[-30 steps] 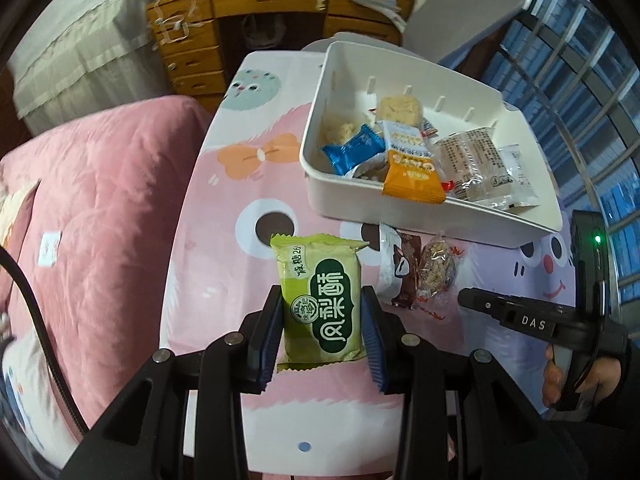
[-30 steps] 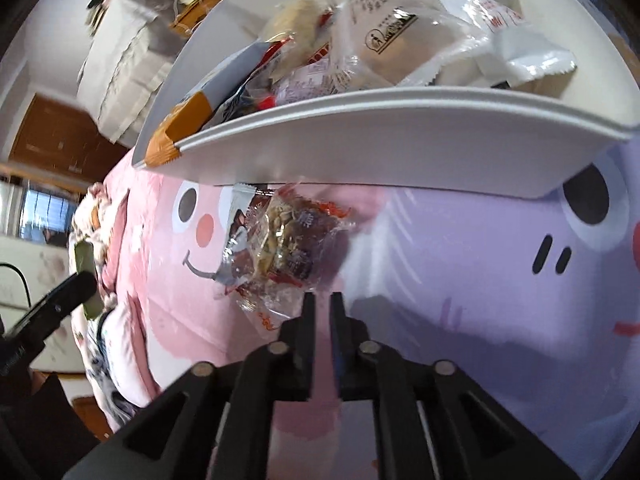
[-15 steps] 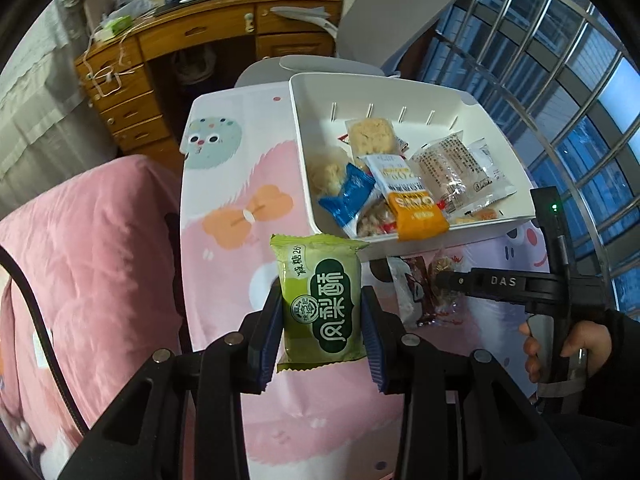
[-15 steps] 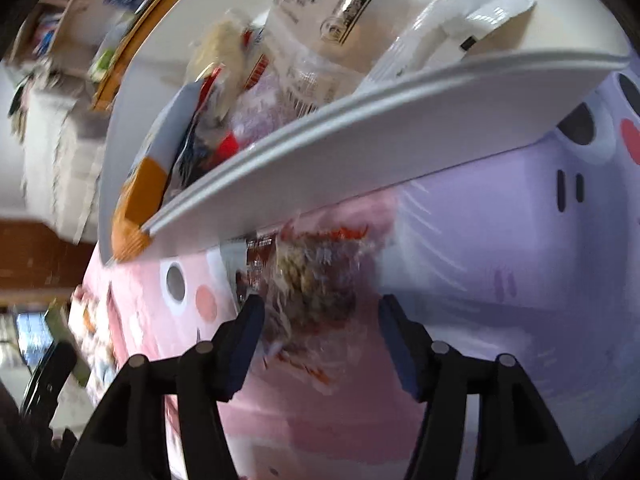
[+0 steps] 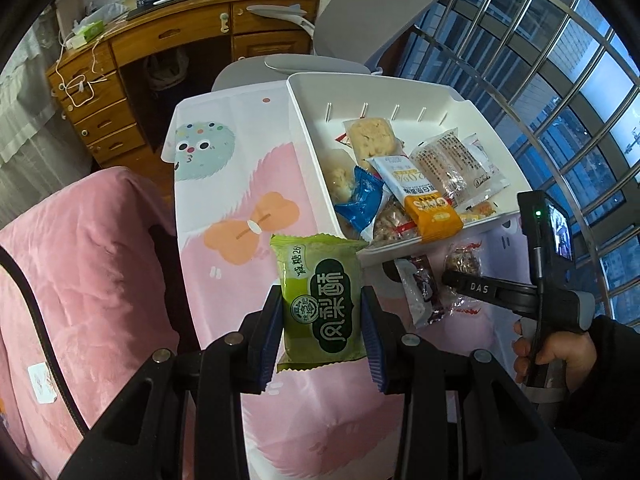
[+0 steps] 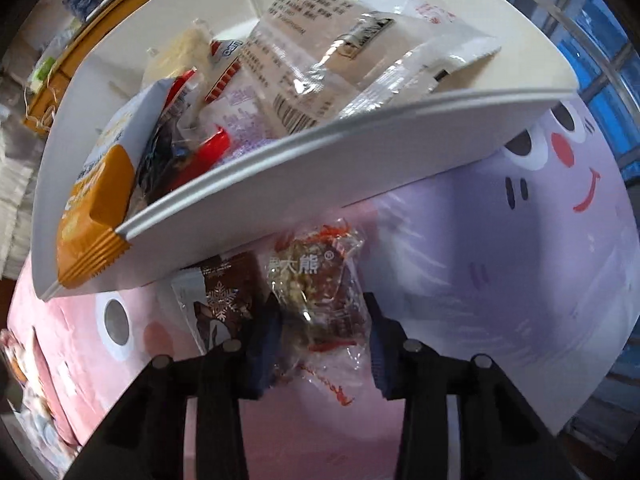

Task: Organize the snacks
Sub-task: 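Lift the green pack with the left tool while the right tool grasps the nut bag, then carry both held snacks over the tray and open both tools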

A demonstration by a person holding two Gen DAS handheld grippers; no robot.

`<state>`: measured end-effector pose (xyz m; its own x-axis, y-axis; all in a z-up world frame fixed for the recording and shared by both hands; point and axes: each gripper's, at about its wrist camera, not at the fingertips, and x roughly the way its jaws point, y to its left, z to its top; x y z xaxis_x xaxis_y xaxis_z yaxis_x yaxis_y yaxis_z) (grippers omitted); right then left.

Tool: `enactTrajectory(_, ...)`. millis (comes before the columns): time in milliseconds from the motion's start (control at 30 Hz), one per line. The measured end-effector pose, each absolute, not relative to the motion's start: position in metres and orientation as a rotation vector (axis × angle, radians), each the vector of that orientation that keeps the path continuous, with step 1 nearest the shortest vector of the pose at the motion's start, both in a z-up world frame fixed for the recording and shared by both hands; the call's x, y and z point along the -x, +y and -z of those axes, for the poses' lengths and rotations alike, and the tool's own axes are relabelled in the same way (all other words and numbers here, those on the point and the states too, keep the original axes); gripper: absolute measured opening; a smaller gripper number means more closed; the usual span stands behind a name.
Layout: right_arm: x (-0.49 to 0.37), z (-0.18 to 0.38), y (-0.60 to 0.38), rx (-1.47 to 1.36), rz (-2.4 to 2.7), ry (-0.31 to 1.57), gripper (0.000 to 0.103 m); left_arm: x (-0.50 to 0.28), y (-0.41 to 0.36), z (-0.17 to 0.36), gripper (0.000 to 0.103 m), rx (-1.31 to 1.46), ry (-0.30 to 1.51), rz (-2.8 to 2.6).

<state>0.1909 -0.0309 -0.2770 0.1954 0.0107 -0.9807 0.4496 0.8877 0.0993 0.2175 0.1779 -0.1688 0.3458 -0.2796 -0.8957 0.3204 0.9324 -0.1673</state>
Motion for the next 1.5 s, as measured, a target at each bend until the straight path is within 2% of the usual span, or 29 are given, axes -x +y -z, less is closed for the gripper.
enactTrajectory(200,-0.18,0.271,-0.037,-0.409,0.337,1.365,0.032,-0.221,0.179,0.173,0.036,-0.032,1.162,0.402)
enactTrajectory(433,-0.163,0.253,-0.068,-0.446,0.355,1.362,0.031,-0.23,0.165,0.171,0.036,-0.018,1.148,0.4)
enactTrajectory(600,-0.164,0.218,-0.091,-0.443,0.335,1.312,0.032,-0.24,0.155,0.166,0.036,-0.008,1.133,0.373)
enactTrajectory(867,-0.179,0.153,-0.11,-0.295,0.218,1.119,0.032,-0.264,0.127,0.153,0.036,0.015,1.086,0.334)
enactTrajectory(1167,-0.215,0.12,-0.116,-0.097,0.009,0.935,0.033,-0.283,0.1,0.134,0.036,0.103,0.999,0.323)
enactTrajectory(1200,-0.214,0.121,-0.118,-0.086,-0.01,0.936,0.034,-0.284,0.098,0.134,0.037,0.115,0.994,0.322)
enactTrajectory(1267,-0.218,0.125,-0.115,-0.062,-0.037,0.956,0.034,-0.284,0.093,0.133,0.05,0.118,0.985,0.301)
enactTrajectory(1300,-0.221,0.128,-0.114,-0.05,-0.049,0.972,0.038,-0.283,0.09,0.133,0.062,0.111,0.981,0.289)
enactTrajectory(1333,-0.222,0.13,-0.113,-0.046,-0.059,0.982,0.041,-0.282,0.089,0.133,0.067,0.107,0.976,0.278)
enactTrajectory(1500,-0.223,0.139,-0.114,-0.057,-0.105,1.004,0.052,-0.274,0.089,0.137,0.072,0.11,1.009,0.247)
